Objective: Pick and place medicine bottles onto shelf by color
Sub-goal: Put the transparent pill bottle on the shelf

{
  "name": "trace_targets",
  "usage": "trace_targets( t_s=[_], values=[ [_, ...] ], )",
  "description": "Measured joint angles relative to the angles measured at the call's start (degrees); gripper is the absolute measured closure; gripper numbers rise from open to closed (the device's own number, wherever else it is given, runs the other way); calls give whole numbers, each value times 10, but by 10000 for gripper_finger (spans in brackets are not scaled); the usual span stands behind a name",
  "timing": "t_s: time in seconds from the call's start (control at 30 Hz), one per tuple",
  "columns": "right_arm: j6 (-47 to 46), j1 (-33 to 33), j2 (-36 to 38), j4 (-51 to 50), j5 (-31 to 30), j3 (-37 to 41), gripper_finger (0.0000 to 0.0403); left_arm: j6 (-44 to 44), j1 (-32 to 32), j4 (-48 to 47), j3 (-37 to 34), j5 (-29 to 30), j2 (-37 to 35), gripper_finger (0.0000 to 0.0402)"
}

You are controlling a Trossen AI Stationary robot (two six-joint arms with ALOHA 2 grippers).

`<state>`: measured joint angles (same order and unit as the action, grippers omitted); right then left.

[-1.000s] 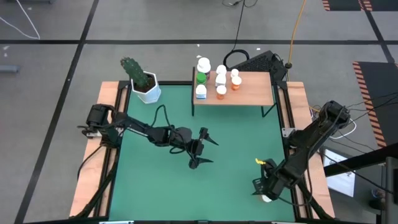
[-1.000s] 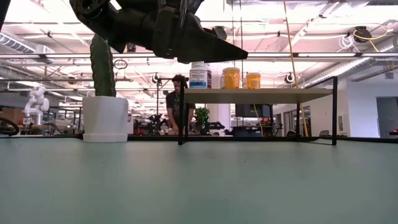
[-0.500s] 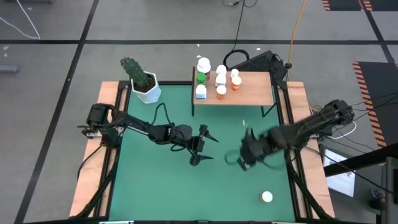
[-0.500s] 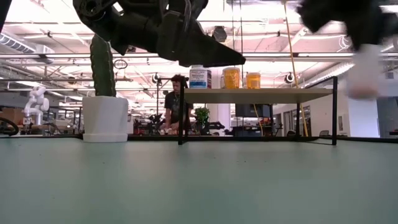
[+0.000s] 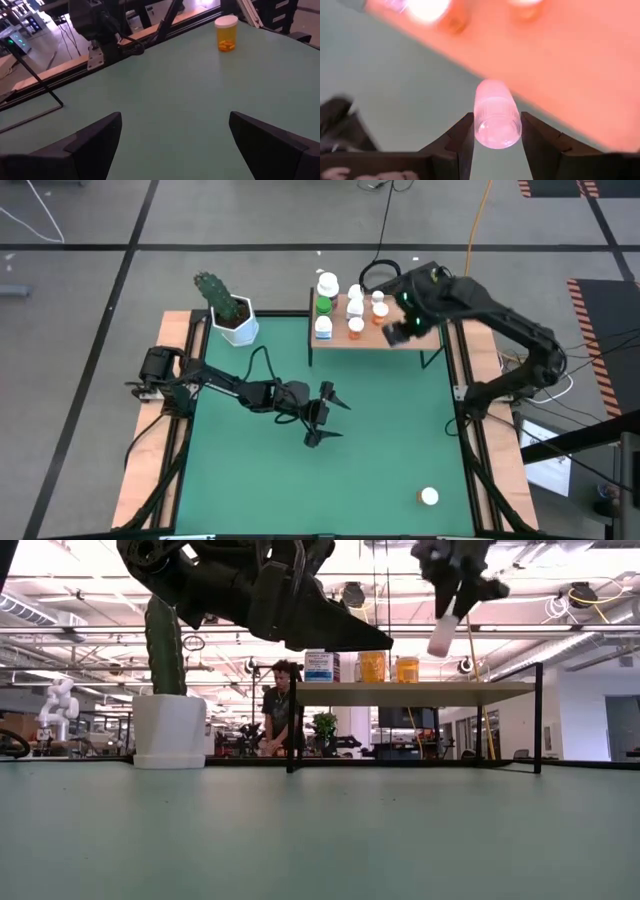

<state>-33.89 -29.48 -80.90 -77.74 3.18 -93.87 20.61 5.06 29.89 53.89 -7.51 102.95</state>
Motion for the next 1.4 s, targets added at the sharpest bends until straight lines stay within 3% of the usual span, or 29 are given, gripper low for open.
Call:
trace_targets(
  t_s=[0.17,0.37,0.63,1.03,1.4],
  values=[
    [43,-72,-54,11,41,-22,271,0,0,-7,0,0,0,30],
    [51,-84,-106,72,120,-24,271,-1,0,-21,0,0,0,30],
    [48,-84,-133,58,124,-25,270,-4,0,-32,0,0,0,30],
    [43,-96,-100,58,115,-24,270,-4,0,-32,0,0,0,30],
    [71,-96,-97,59,59,-24,263,-8,0,-32,0,0,0,30]
  ],
)
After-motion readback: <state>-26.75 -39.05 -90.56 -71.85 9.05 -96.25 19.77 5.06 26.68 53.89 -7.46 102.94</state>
